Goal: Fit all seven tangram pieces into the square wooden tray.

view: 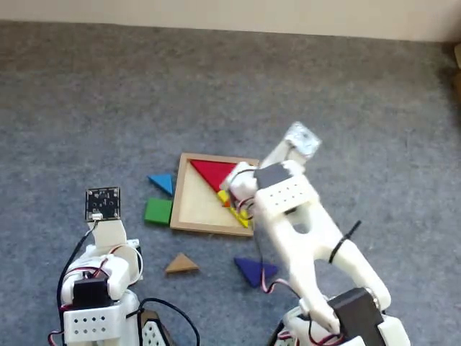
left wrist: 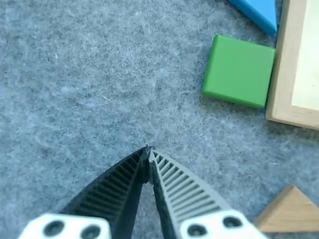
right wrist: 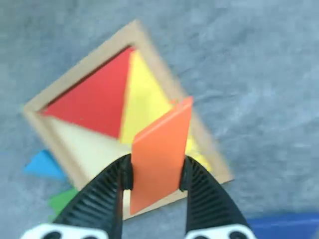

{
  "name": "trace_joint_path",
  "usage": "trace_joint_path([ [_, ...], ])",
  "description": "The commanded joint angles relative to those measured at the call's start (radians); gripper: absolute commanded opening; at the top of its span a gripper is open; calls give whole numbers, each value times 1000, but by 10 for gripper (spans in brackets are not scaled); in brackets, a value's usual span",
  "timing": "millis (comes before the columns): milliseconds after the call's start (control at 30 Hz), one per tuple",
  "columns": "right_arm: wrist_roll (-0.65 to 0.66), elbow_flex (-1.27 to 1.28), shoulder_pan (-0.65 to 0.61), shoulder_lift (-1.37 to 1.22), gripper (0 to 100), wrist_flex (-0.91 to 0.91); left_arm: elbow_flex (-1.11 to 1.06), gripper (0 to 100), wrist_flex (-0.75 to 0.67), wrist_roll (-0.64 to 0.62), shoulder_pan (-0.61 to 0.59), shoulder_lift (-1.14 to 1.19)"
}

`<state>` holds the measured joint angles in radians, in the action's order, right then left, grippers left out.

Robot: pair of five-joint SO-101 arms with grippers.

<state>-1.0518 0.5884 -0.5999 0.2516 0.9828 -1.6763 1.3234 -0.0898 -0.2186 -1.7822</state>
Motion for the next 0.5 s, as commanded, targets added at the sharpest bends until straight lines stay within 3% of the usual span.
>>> trace_joint_path([
  [0,-23,15,-54,53,6,-117,-21,7,5,11,-16,-36],
  [233,-17,177,-58,53,7,-397,-21,7,5,11,-16,-36],
  [367,-17,199,-58,53,13,-410,-21,7,5,11,-16,-36],
  [467,-17,202,-73,53,84,-409,-21,7,5,11,-16,-36],
])
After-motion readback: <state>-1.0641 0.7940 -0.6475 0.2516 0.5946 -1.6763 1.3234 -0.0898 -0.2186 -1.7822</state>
